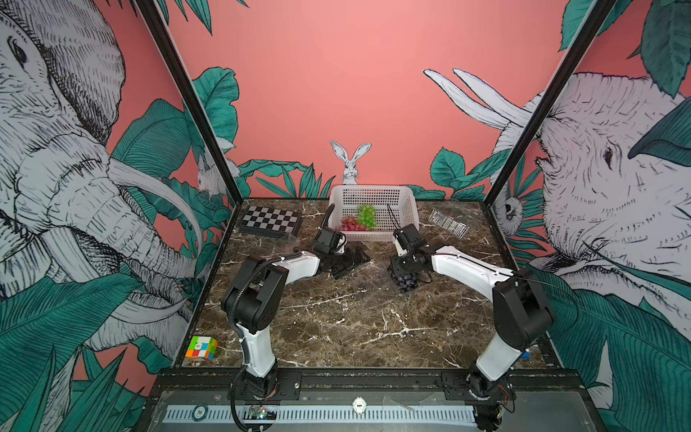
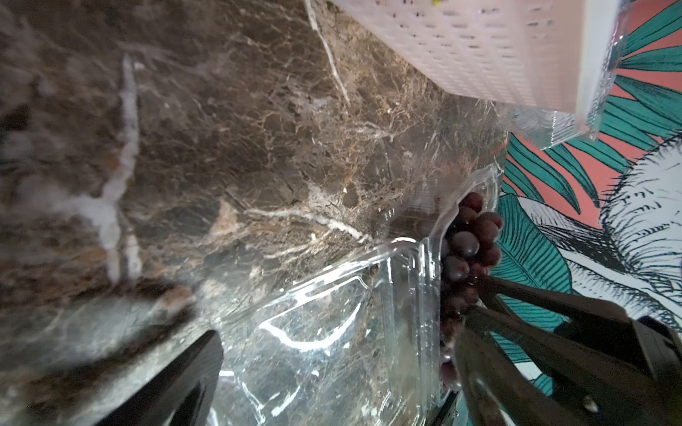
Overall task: Pack grapes into containers
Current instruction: Adjust the grape in the packing box.
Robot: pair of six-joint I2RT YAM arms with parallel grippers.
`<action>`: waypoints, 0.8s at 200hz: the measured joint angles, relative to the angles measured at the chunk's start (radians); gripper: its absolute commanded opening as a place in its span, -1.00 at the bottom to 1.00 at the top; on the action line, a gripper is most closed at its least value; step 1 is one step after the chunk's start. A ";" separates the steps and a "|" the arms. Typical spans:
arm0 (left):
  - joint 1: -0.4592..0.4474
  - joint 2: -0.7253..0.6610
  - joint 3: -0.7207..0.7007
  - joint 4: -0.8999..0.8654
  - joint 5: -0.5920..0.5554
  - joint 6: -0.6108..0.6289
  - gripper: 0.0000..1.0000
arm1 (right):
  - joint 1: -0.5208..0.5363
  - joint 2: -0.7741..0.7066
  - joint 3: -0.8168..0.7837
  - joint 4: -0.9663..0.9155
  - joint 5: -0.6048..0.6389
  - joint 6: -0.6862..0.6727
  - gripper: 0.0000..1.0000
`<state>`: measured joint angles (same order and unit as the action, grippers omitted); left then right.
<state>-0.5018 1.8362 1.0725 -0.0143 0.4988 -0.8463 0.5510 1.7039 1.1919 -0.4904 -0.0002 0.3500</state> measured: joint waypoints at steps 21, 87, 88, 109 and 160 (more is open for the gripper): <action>0.006 0.000 0.025 -0.034 -0.002 0.024 0.99 | -0.002 -0.026 0.000 -0.026 0.005 -0.003 0.00; 0.009 -0.075 0.084 -0.212 -0.039 0.133 0.99 | -0.116 -0.173 -0.037 -0.038 -0.011 0.000 0.70; 0.009 -0.078 0.084 -0.216 -0.041 0.135 0.99 | -0.119 -0.174 -0.039 -0.037 -0.013 0.000 0.71; 0.009 -0.123 0.067 -0.252 -0.068 0.161 0.99 | -0.170 -0.168 -0.068 -0.014 -0.039 0.011 0.85; 0.010 -0.150 -0.037 -0.279 -0.078 0.161 0.99 | -0.212 -0.071 -0.127 0.069 -0.150 0.040 0.97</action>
<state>-0.4919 1.6867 1.0355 -0.2932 0.4206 -0.6853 0.3393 1.6325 1.0653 -0.4217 -0.1501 0.3897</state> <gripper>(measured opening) 0.995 0.983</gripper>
